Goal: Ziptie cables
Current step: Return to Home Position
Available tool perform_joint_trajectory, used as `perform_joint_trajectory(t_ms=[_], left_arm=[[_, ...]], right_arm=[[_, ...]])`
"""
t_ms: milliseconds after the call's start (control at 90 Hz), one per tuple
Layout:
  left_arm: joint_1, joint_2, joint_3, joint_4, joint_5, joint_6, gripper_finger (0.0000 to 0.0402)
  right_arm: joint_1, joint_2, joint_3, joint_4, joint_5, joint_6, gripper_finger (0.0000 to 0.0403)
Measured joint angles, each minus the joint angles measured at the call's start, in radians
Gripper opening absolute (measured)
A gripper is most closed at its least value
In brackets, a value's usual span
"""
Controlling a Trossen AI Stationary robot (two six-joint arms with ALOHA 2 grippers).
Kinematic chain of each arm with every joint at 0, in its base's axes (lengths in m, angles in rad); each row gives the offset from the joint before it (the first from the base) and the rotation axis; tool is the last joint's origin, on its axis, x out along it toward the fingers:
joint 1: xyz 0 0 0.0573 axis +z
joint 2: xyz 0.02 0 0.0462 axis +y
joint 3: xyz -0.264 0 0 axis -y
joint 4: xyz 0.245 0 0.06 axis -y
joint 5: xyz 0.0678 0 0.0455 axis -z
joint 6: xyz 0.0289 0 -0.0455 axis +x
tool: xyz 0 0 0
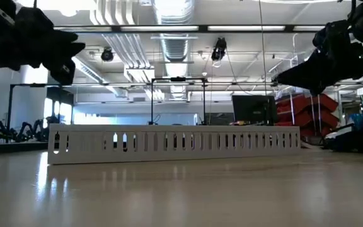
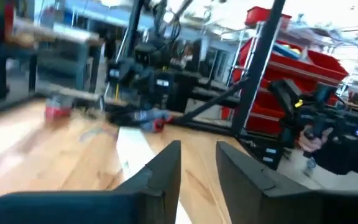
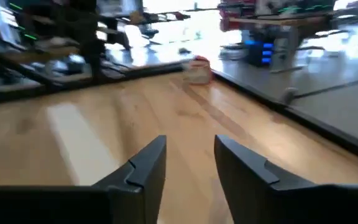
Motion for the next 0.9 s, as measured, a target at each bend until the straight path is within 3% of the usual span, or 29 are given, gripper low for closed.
perform_joint_trajectory(t_ms=[289,533,900], left_arm=[[0.002,-0.148,0.0,-0.116,-0.013,0.065,0.0051],[0.001,-0.238,0.0,-0.226,-0.014,0.082,0.0023],[0.002,-0.239,0.011,-0.32,-0.052,0.063,0.0021]], right_arm=[[0.0,-0.096,0.01,0.0,-0.126,-0.032,0.0008],[0.0,-0.115,0.01,0.008,-0.166,-0.01,0.0004],[0.0,-0.117,0.01,0.012,-0.185,0.018,0.0]])
